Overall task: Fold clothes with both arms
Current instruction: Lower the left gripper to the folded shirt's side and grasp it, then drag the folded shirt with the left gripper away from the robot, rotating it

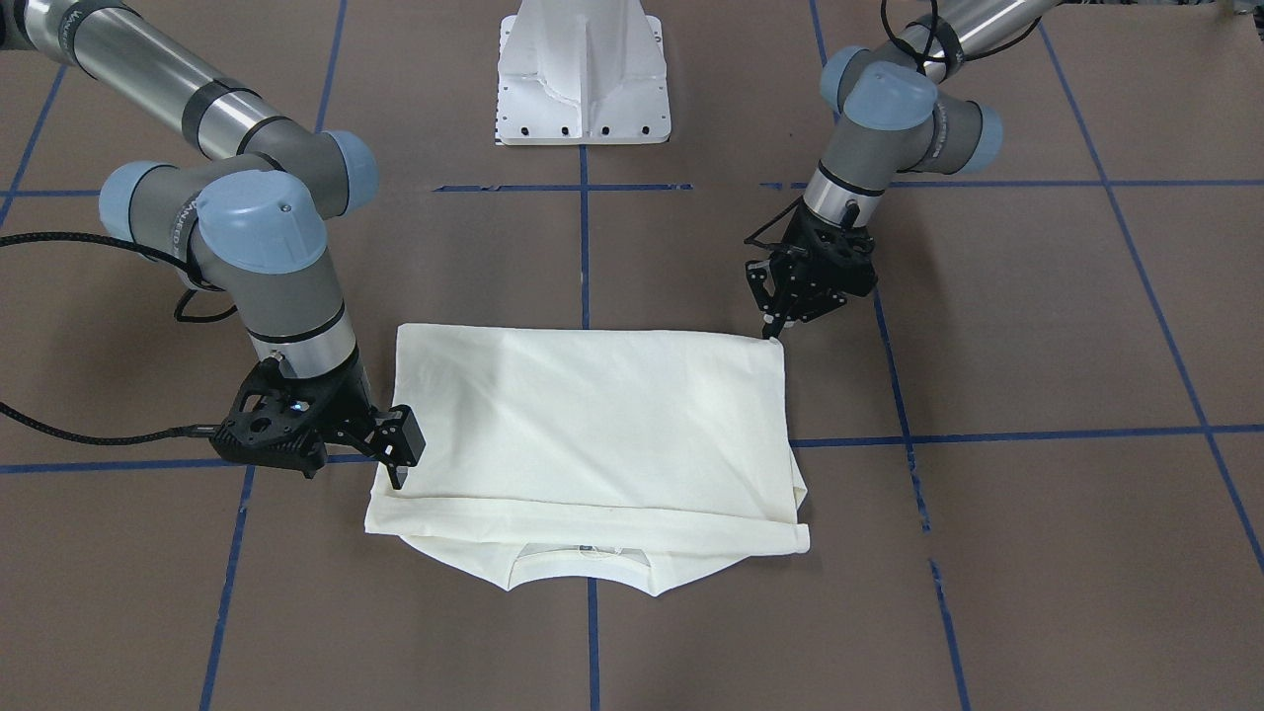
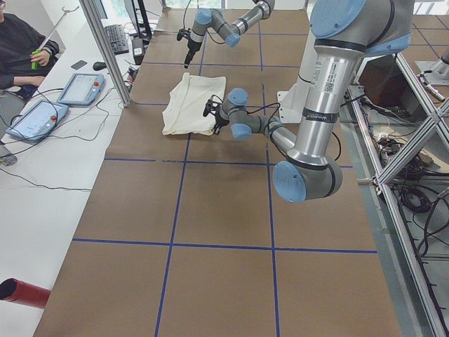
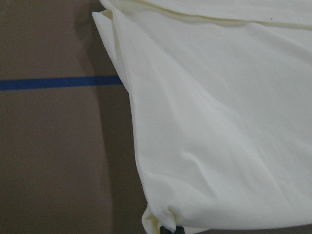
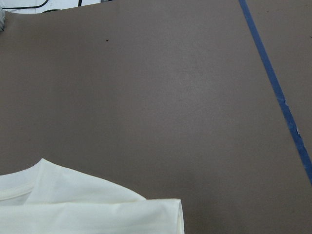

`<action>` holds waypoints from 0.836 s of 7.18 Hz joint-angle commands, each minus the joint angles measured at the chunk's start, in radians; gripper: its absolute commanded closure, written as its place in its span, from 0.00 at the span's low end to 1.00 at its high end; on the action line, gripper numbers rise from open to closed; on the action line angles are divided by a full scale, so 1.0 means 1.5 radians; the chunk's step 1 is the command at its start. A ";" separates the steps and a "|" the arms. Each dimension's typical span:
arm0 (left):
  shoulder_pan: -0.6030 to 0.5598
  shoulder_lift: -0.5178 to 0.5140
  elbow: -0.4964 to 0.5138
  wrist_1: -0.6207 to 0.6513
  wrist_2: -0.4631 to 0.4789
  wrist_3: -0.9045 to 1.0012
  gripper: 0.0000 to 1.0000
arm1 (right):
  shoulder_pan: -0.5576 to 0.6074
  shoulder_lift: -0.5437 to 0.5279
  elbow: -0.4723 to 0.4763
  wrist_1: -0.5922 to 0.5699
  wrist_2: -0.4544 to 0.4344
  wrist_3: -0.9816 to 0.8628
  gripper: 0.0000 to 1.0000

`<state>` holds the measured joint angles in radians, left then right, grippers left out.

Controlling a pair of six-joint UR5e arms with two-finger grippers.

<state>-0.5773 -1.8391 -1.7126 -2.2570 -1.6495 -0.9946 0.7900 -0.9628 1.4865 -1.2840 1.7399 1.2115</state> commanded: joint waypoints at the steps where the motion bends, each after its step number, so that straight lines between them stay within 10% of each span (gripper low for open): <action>1: -0.114 0.011 0.058 -0.004 -0.007 0.173 1.00 | 0.000 0.000 -0.002 0.000 0.000 0.000 0.00; 6: -0.239 -0.295 0.506 -0.089 0.003 0.274 1.00 | 0.002 -0.004 0.002 0.000 0.001 0.000 0.00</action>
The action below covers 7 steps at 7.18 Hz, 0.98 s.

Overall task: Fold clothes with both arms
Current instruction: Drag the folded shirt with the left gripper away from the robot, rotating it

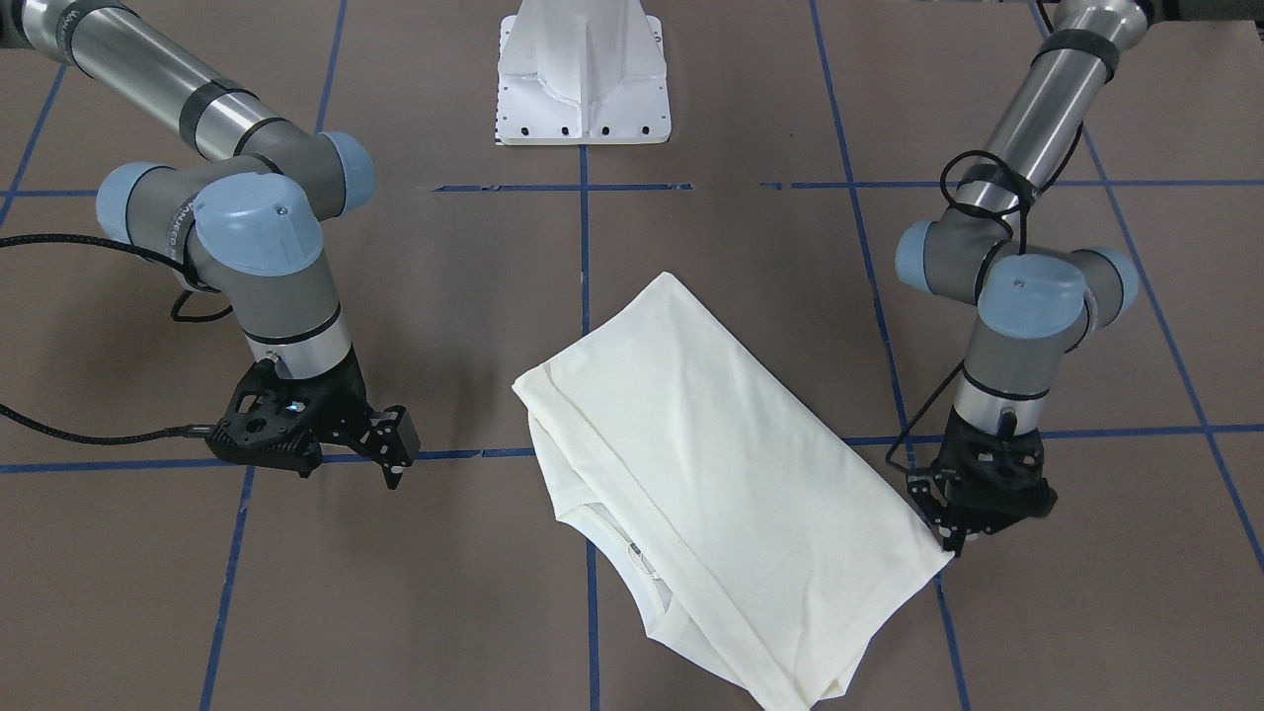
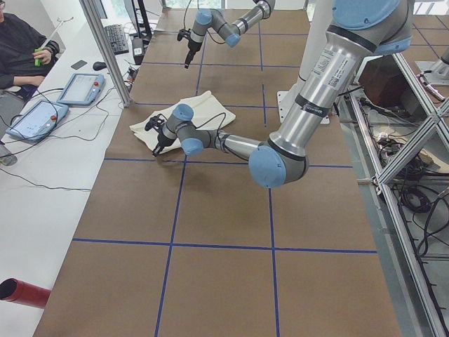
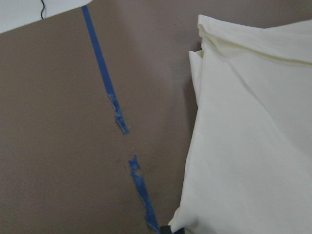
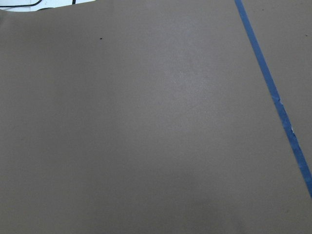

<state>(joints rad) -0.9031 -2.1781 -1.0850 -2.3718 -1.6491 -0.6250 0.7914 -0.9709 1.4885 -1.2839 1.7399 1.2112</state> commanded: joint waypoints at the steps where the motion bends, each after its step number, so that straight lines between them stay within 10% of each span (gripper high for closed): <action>1: -0.038 -0.068 0.088 -0.016 0.003 0.069 1.00 | -0.003 0.005 0.001 0.001 0.001 0.008 0.00; 2: -0.039 -0.045 0.078 -0.057 0.000 0.070 0.30 | -0.027 0.009 -0.002 0.013 -0.028 0.007 0.00; 3: -0.038 -0.012 0.043 -0.096 -0.008 0.066 0.00 | -0.038 0.013 -0.007 0.047 -0.061 0.024 0.00; 7: -0.033 0.034 -0.039 -0.101 -0.061 0.032 0.00 | -0.113 0.253 -0.242 0.050 -0.107 0.242 0.31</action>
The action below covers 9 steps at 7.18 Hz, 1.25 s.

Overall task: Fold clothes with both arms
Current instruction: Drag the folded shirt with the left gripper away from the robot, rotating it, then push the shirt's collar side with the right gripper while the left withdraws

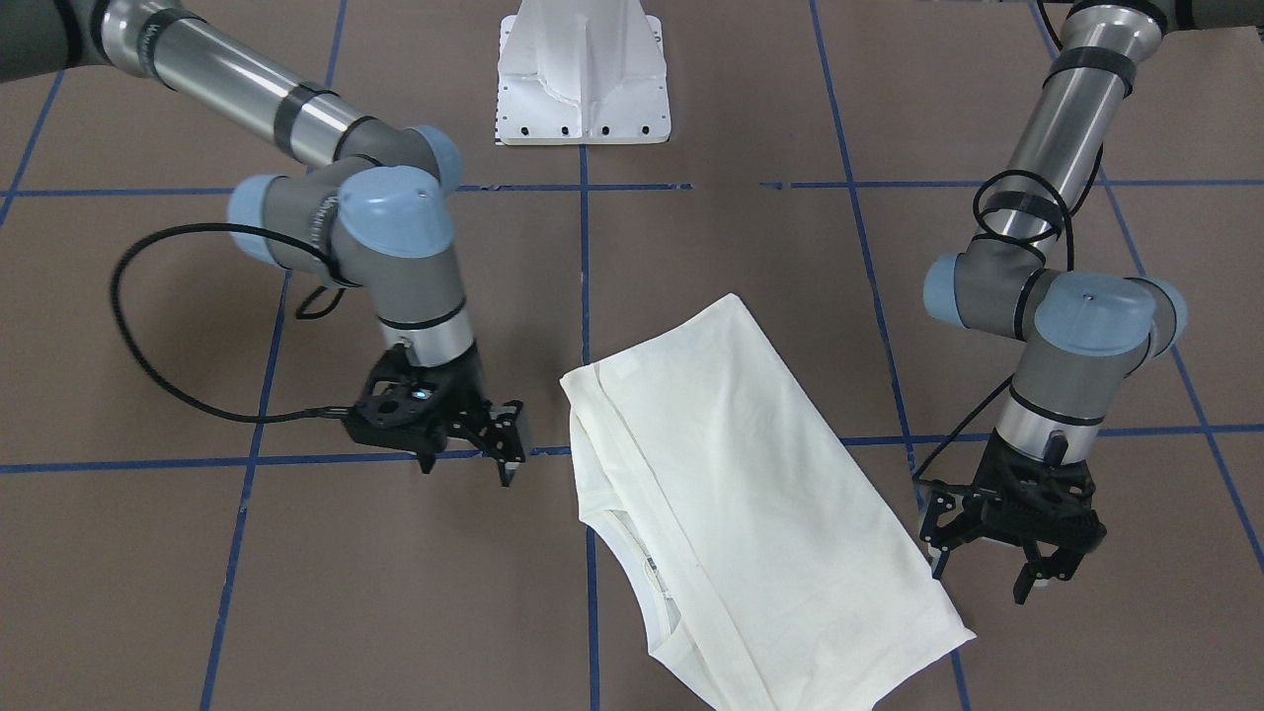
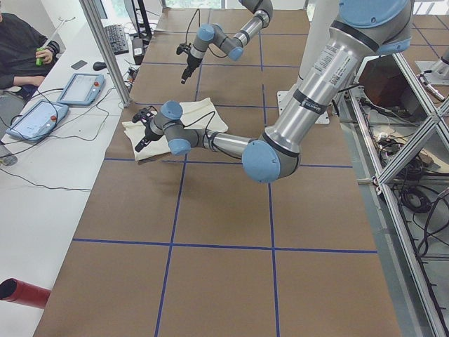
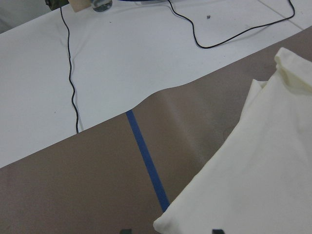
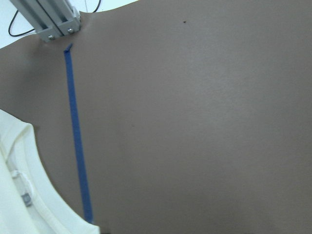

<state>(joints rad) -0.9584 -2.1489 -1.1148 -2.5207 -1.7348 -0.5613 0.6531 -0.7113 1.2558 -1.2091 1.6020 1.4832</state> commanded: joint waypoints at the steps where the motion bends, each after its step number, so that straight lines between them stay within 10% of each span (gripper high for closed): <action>1: 0.005 0.014 -0.020 -0.002 -0.004 -0.011 0.00 | -0.026 0.118 -0.145 -0.001 -0.016 0.062 0.32; 9: 0.019 0.019 -0.019 -0.002 -0.003 -0.023 0.00 | -0.064 0.134 -0.211 -0.002 -0.073 0.021 0.46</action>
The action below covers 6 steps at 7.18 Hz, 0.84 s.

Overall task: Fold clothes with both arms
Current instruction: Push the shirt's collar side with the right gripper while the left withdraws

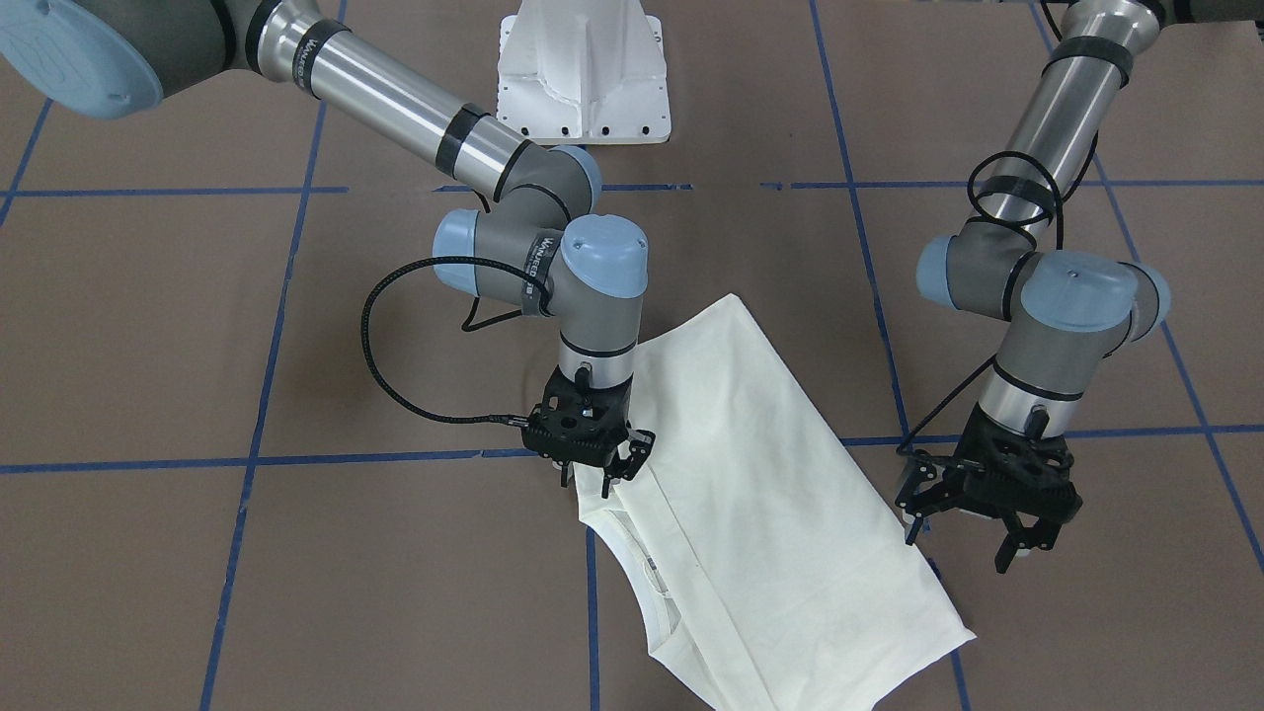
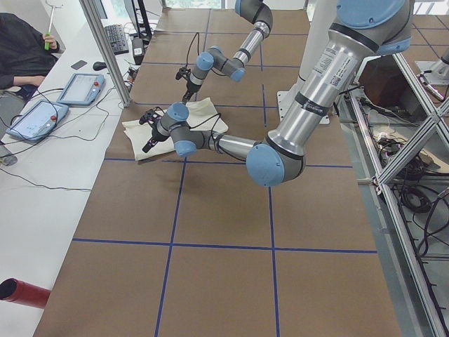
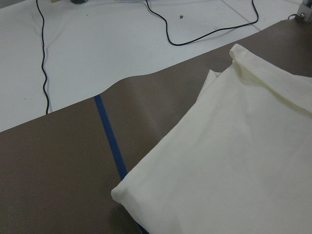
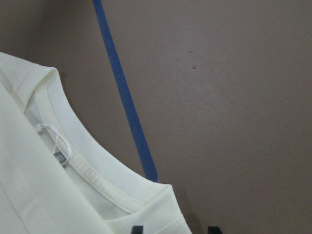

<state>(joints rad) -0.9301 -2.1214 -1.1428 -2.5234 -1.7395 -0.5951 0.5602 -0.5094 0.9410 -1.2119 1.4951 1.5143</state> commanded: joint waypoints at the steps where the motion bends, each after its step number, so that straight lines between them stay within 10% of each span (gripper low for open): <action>1: 0.000 0.001 0.000 0.000 0.000 0.000 0.00 | -0.005 -0.003 -0.001 0.000 -0.004 0.000 0.46; 2: 0.000 0.001 0.000 0.000 0.000 0.000 0.00 | -0.007 -0.003 -0.003 0.000 -0.008 0.000 0.50; 4: 0.001 0.001 0.000 -0.001 0.000 0.000 0.00 | -0.006 -0.002 -0.004 0.001 -0.007 0.004 1.00; 6: 0.001 0.001 0.000 -0.001 0.000 0.000 0.00 | -0.003 0.002 0.018 0.000 -0.004 0.011 1.00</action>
<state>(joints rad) -0.9281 -2.1200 -1.1428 -2.5249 -1.7395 -0.5952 0.5519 -0.5089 0.9456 -1.2115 1.4859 1.5242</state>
